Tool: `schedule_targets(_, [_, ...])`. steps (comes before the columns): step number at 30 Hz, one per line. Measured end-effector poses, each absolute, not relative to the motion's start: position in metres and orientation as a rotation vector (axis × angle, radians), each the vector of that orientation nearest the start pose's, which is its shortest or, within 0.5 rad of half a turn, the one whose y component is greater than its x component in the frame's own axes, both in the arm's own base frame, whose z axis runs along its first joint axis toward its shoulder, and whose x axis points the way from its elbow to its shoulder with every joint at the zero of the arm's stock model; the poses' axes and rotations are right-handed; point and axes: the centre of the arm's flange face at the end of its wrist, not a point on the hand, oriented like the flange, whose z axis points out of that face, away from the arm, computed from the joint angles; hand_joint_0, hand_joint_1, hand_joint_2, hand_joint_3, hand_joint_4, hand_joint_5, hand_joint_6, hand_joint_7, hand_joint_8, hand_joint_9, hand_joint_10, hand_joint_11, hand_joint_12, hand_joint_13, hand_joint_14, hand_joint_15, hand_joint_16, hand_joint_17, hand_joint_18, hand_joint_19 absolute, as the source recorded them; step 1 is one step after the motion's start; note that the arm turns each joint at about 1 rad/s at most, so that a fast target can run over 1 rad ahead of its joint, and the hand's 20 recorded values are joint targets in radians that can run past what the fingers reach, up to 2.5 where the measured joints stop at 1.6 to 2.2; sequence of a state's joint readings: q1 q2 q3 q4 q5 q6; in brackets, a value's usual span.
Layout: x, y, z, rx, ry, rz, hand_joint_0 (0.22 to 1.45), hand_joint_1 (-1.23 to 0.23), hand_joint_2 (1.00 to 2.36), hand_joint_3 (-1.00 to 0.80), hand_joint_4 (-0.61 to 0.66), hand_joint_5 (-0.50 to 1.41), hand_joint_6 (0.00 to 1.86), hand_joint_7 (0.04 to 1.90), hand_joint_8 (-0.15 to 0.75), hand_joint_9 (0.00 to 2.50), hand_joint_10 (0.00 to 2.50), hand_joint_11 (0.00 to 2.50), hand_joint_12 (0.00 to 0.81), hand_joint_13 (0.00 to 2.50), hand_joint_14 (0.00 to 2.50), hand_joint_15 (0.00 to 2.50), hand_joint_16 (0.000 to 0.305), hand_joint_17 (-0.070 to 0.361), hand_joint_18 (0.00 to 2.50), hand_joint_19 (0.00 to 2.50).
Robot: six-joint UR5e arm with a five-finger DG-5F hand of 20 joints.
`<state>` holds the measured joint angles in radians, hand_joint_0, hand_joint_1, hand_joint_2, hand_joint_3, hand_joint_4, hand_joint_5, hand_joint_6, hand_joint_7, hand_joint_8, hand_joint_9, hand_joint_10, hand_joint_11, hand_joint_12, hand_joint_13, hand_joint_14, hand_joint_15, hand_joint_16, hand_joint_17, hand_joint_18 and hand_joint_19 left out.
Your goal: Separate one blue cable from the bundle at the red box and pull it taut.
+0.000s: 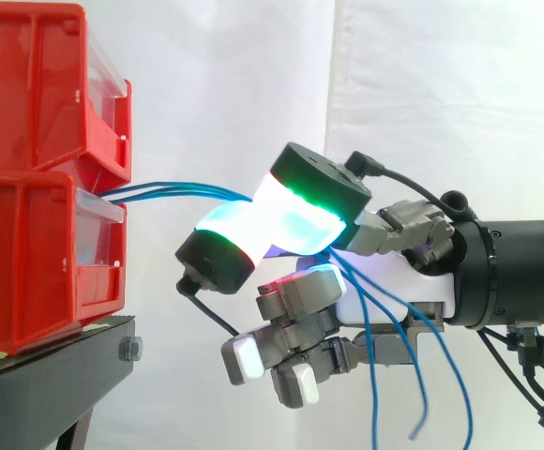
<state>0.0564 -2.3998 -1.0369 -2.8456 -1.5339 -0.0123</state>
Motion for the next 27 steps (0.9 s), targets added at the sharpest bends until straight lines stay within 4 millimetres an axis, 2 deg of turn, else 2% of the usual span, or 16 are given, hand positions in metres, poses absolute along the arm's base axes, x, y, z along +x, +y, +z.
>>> schedule_targets(7, [0.7947, -0.092, 0.236, 1.19, 1.228, 1.215, 0.48, -0.97, 1.0, -0.5, -0.08, -0.15, 0.89, 1.21, 0.322, 1.3, 0.02, 1.34, 0.394, 0.97, 0.03, 0.72, 0.05, 0.112, 0.96, 0.81])
schedule_targets(13, [0.7947, -0.092, 0.2362, 1.19, 1.228, 1.215, 0.44, -0.81, 1.0, -0.5, -0.05, -0.15, 0.87, 1.11, 0.345, 1.32, 0.02, 1.31, 0.418, 1.0, 0.02, 0.71, 0.055, 0.123, 1.01, 0.8])
schedule_targets(20, [0.7949, -0.0911, 0.2363, 1.189, 1.228, 1.216, 0.48, -0.62, 1.0, -0.5, -0.07, -0.14, 0.84, 1.13, 0.328, 1.34, 0.02, 1.31, 0.405, 1.0, 0.02, 0.71, 0.051, 0.115, 0.99, 0.84])
schedule_targets(27, [0.795, -0.0902, 0.2362, 1.189, 1.229, 1.217, 0.61, -0.59, 1.0, -0.5, -0.13, -0.13, 0.82, 1.19, 0.293, 1.33, 0.03, 1.31, 0.372, 0.98, 0.03, 0.72, 0.044, 0.098, 0.95, 0.88])
